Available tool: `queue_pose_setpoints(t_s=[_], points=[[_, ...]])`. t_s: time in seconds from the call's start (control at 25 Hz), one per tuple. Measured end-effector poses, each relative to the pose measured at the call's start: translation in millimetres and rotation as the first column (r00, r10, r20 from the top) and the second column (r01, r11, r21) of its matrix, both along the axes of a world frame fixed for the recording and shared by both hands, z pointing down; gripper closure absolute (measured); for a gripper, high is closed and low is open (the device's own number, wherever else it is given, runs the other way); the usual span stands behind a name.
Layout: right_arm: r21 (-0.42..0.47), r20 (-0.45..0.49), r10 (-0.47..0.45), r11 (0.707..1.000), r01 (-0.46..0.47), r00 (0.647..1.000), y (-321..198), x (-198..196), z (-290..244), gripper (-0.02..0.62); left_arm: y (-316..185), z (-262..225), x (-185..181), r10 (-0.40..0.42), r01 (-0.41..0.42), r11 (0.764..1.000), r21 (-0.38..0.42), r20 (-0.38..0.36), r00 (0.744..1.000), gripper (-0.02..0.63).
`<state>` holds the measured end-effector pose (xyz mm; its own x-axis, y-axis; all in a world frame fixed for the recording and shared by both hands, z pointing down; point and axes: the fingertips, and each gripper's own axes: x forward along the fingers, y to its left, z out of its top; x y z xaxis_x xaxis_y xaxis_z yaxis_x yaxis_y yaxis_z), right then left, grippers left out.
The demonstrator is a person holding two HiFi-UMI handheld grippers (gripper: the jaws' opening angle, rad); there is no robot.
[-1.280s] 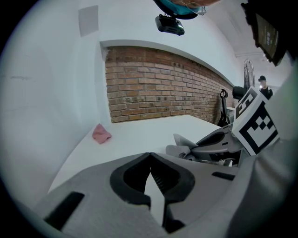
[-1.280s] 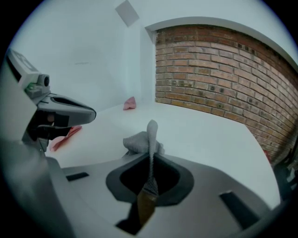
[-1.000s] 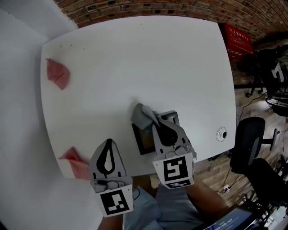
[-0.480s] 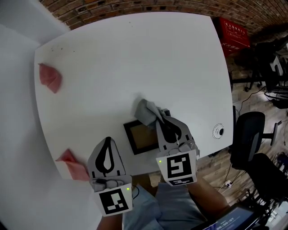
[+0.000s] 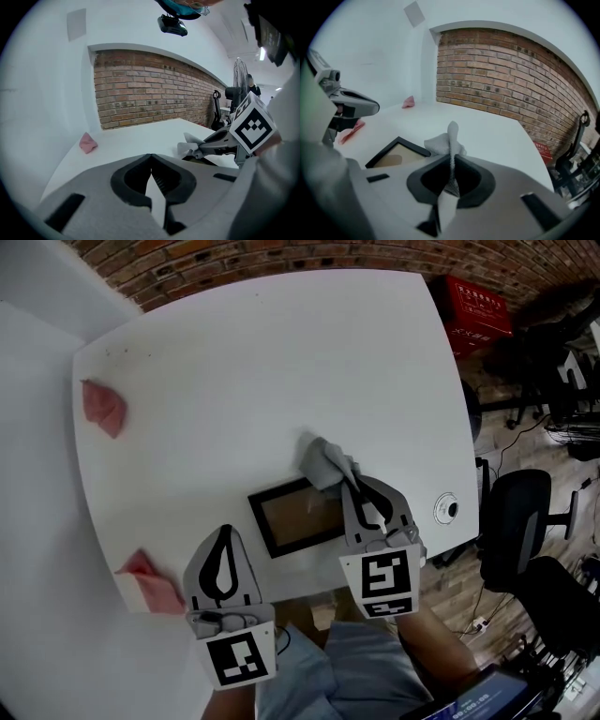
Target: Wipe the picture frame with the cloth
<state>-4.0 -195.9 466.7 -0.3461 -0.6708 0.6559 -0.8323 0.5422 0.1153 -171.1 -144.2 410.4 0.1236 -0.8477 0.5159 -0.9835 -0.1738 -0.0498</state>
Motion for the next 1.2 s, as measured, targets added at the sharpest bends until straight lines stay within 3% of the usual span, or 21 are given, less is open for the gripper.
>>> queue_pose_setpoints(t_s=[0.32, 0.72, 1.2], points=[[0.069, 0.032, -0.016, 0.998, 0.014, 0.999, 10, 3, -41, 0.571, 18, -33, 6, -0.026, 0.025, 0.997, 0.07, 0.009, 1.0, 0.597], [0.136, 0.087, -0.14, 0.983, 0.127, 0.986, 37, -43, -79, 0.571, 56, -69, -13, -0.107, 0.101, 0.985, 0.141, 0.037, 0.994, 0.597], [0.094, 0.107, -0.241, 0.968, 0.231, 0.965, 66, -89, -66, 0.571, 84, -72, -40, -0.176, 0.168, 0.978, 0.122, 0.053, 0.983, 0.597]])
